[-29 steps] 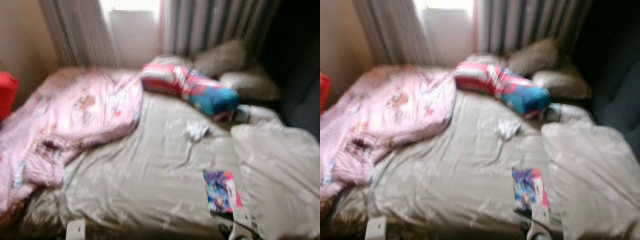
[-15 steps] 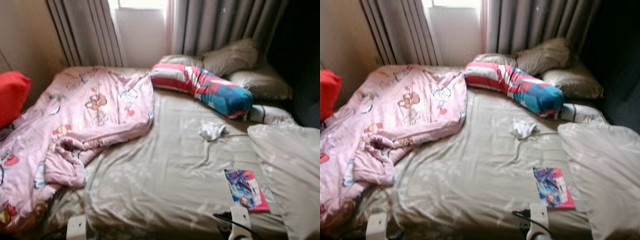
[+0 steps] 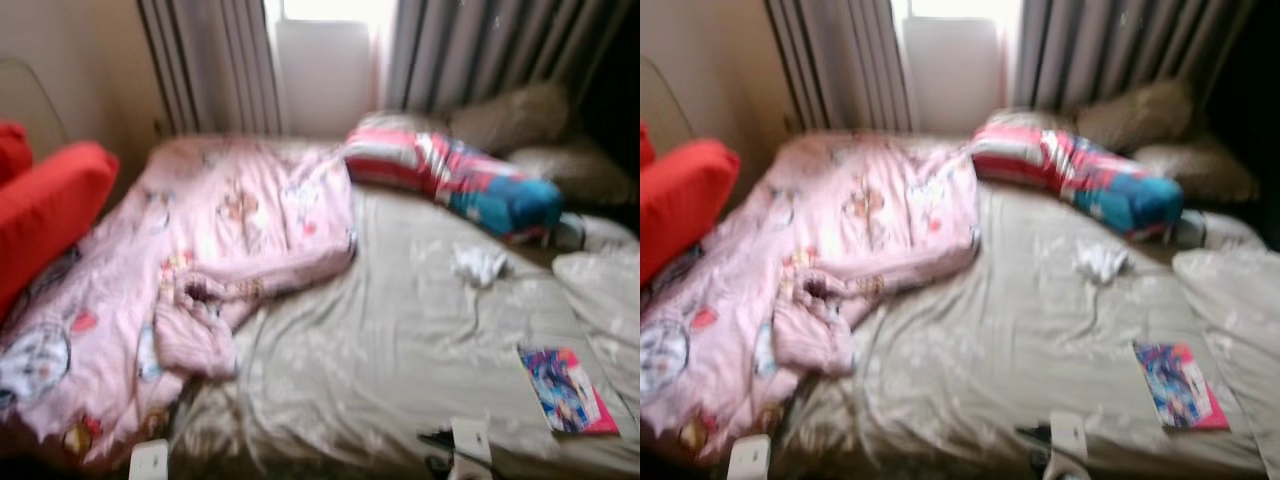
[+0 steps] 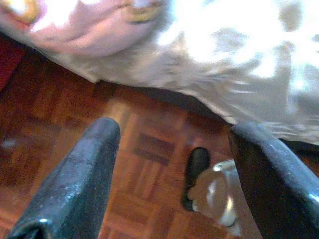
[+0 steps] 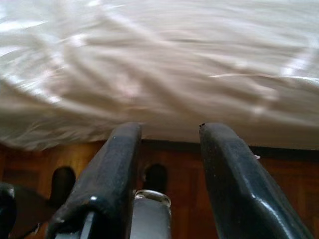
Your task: Clean up the room
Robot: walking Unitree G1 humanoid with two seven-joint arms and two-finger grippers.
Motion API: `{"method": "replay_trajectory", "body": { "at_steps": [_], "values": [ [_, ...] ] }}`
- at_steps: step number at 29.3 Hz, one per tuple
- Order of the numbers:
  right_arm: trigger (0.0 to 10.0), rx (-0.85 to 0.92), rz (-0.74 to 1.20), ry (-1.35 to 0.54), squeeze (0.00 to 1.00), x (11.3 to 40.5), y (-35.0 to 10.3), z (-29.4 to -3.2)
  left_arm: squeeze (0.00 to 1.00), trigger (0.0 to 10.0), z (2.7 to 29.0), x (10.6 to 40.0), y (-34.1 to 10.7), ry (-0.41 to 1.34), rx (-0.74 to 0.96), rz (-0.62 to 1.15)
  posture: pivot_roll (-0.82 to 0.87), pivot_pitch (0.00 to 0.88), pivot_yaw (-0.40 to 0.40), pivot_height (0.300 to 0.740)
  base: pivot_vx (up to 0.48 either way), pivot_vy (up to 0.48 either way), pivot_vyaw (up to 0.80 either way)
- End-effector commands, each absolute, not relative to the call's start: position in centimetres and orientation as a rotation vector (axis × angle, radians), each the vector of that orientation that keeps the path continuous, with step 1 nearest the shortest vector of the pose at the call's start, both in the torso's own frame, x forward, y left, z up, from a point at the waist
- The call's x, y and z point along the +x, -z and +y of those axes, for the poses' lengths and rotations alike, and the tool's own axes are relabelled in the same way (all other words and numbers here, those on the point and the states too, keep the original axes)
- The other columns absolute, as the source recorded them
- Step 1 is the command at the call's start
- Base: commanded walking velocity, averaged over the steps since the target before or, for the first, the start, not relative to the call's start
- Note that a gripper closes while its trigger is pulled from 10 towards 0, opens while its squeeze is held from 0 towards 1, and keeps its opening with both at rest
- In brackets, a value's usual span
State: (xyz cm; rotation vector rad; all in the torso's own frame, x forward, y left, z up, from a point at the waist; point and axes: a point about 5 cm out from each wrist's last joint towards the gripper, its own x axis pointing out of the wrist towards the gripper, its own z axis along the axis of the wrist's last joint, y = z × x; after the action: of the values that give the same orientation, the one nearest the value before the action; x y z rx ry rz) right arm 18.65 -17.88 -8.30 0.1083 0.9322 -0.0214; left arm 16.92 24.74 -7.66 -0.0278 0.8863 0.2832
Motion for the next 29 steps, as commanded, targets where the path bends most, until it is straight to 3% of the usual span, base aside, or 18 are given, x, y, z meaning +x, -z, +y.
{"method": "replay_trajectory", "body": {
  "at_steps": [1,5,13,29],
  "values": [
    [10.0,0.103,0.908,0.005,0.00,19.40,7.96,-17.44,0.00,10.0,25.05,16.59,7.74,-0.288,-0.015,0.900,0.11,0.000,-0.028,0.740,0.000,0.424,0.00],
    [10.0,0.080,0.898,0.001,0.00,19.51,7.88,-17.50,0.00,10.0,25.07,16.55,7.74,-0.292,-0.016,0.900,0.11,0.000,-0.029,0.740,0.000,0.428,0.23],
    [10.0,0.102,0.896,-0.012,0.00,19.60,7.85,-17.22,0.00,10.0,25.16,16.42,7.78,-0.293,-0.014,0.904,0.11,0.000,-0.025,0.740,0.000,0.425,0.80],
    [10.0,0.118,0.896,-0.001,0.00,19.90,7.73,-17.05,0.00,10.0,25.52,16.67,7.55,-0.309,-0.008,0.893,0.12,0.000,-0.018,0.740,0.000,0.367,0.00]
  ]
}}
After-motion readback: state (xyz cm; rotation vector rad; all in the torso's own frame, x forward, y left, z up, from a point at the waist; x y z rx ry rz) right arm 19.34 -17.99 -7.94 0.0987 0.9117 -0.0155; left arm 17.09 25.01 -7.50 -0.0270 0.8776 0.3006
